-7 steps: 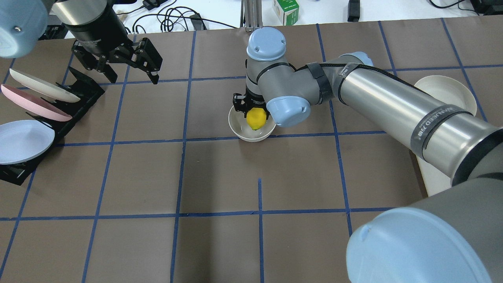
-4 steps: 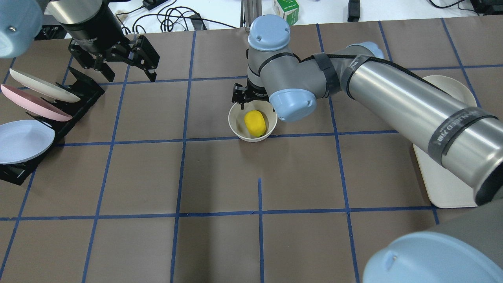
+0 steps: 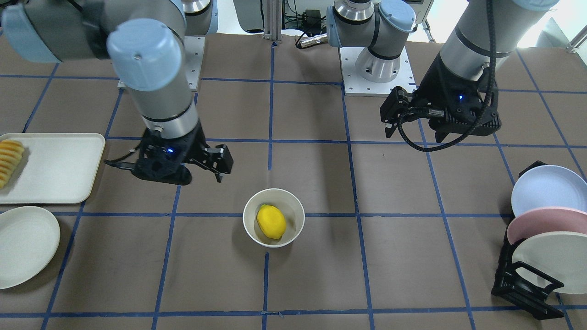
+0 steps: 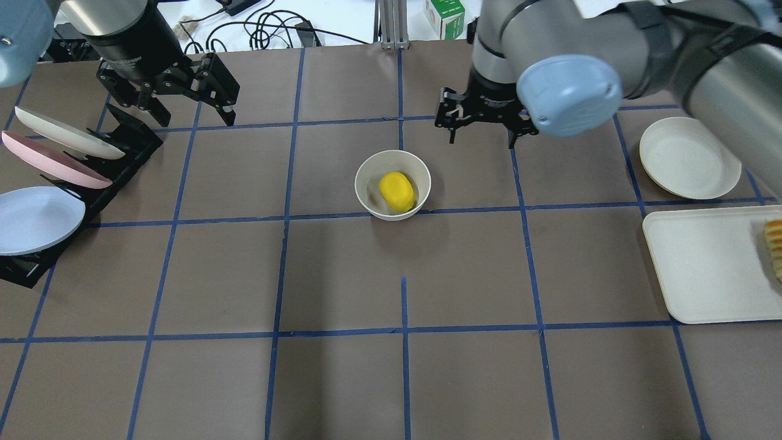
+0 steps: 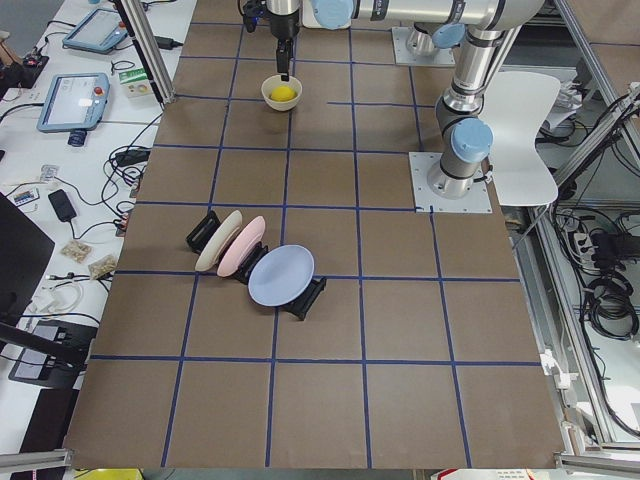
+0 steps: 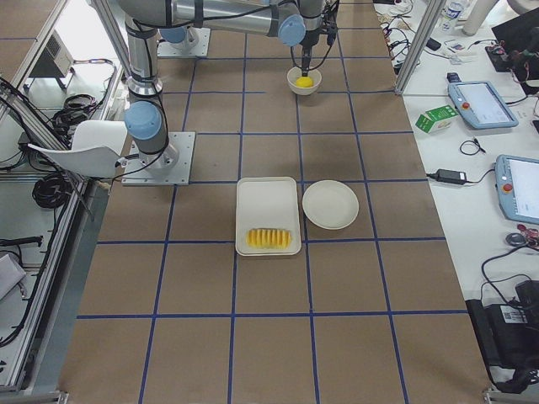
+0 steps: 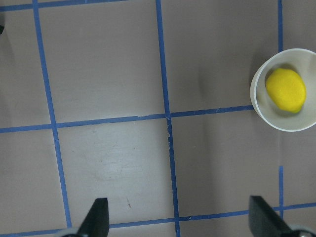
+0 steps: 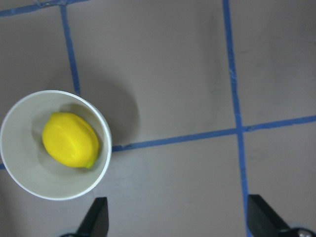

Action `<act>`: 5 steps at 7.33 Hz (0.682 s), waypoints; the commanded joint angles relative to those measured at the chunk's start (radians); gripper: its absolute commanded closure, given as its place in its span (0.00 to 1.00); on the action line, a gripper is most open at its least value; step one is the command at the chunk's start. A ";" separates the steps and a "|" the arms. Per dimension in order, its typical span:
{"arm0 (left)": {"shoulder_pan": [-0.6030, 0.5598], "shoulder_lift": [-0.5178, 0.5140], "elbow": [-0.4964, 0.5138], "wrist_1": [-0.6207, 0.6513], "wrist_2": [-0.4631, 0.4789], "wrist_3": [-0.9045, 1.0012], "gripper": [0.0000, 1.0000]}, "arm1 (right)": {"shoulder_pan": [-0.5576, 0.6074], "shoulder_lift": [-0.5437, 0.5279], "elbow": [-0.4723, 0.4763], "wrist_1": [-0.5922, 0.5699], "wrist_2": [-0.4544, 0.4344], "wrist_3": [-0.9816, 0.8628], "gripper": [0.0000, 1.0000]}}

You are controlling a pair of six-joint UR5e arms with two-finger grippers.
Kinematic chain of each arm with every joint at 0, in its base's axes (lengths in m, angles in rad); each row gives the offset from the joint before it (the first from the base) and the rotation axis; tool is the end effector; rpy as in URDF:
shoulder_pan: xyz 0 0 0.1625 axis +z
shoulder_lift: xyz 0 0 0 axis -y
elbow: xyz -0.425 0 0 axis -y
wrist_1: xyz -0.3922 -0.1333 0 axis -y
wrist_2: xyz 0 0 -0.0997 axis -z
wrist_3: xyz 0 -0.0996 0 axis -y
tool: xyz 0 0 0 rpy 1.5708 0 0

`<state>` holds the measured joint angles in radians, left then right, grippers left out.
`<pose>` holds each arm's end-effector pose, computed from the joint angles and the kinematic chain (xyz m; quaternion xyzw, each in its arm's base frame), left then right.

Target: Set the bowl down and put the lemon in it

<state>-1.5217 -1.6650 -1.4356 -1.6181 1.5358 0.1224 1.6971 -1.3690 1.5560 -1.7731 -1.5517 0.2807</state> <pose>-0.1106 -0.5370 0.5015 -0.0366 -0.9992 -0.0016 0.0177 0.2061 -0.5502 0.4079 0.0770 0.9970 -0.0056 0.0109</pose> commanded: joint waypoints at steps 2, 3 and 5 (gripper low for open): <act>0.000 -0.001 0.006 -0.003 0.004 -0.001 0.00 | -0.145 -0.165 0.038 0.185 -0.002 -0.098 0.00; -0.001 -0.002 0.007 -0.005 0.006 -0.001 0.00 | -0.143 -0.186 0.059 0.184 -0.002 -0.092 0.00; -0.008 -0.012 0.006 -0.003 0.006 -0.001 0.00 | -0.143 -0.197 0.085 0.181 -0.002 -0.095 0.00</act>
<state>-1.5249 -1.6715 -1.4296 -1.6217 1.5413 0.1212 1.5549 -1.5568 1.6271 -1.5921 -1.5546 0.1878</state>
